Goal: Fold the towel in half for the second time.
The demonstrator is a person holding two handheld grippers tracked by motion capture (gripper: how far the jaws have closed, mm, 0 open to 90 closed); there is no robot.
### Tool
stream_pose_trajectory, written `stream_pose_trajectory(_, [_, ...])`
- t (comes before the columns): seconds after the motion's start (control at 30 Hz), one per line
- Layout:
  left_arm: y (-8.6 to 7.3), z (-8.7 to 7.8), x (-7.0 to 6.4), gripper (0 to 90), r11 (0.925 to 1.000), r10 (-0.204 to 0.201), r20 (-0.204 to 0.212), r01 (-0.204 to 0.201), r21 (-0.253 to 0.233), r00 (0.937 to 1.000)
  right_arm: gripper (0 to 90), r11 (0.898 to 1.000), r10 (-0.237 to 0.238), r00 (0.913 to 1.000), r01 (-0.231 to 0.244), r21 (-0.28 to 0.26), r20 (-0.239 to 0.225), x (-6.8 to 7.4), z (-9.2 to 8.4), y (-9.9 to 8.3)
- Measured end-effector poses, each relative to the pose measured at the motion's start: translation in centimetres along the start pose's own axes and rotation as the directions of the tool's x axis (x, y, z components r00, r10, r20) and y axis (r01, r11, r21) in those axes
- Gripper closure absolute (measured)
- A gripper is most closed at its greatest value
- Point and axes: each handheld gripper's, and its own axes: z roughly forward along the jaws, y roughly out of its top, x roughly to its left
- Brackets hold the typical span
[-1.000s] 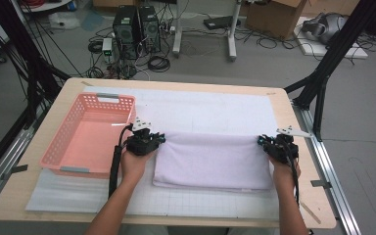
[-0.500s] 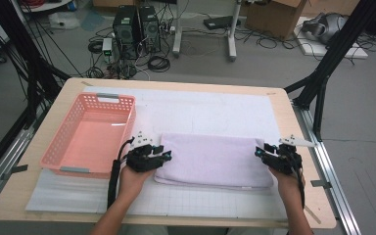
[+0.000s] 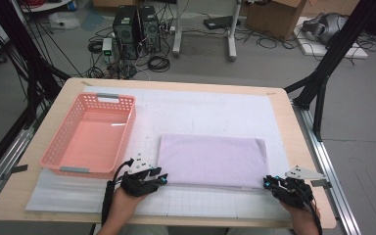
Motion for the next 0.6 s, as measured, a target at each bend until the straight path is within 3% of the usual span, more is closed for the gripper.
stream_pose_trajectory(0.07, [0.0,-0.2,0.0,51.5,0.9988,0.007,0.042,-0.005,-0.05,0.9991,71.9,1.0,0.017,0.9999,-0.017,-0.025,0.0,0.1,-0.7,-0.1])
stream_pose_trajectory(0.13, [0.0,-0.5,0.1,44.3,0.992,0.052,0.053,-0.046,-0.118,0.9973,65.5,0.997,0.011,0.9999,-0.011,-0.07,-0.004,0.2,-1.3,0.0])
stream_pose_trajectory(0.23, [0.1,-0.6,0.2,40.1,0.9778,0.081,0.049,-0.07,-0.197,0.9955,54.3,0.993,0.017,0.9998,-0.016,-0.119,0.007,0.4,-1.8,0.2])
stream_pose_trajectory(0.3, [0.2,-0.8,0.3,39.8,0.9731,0.08,0.043,-0.068,-0.22,0.9959,44.8,0.989,0.0,1.0,0.001,-0.148,0.007,0.6,-1.9,0.4])
stream_pose_trajectory(0.37, [0.5,-0.9,0.2,37.2,0.9692,0.103,0.009,-0.099,-0.225,0.9946,35.6,0.987,0.025,0.9996,-0.022,-0.157,0.014,0.7,-1.9,0.5])
stream_pose_trajectory(0.43, [0.6,-1.0,0.3,31.5,0.9687,0.071,0.001,-0.069,-0.238,0.9974,21.8,0.987,0.035,0.9982,-0.027,-0.16,0.049,0.9,-1.7,0.7])
stream_pose_trajectory(0.6, [0.8,-1.4,0.4,22.2,0.9626,0.037,-0.02,-0.041,-0.268,0.9991,20.5,0.99,0.005,0.9984,0.003,-0.143,0.056,1.1,-1.3,0.7])
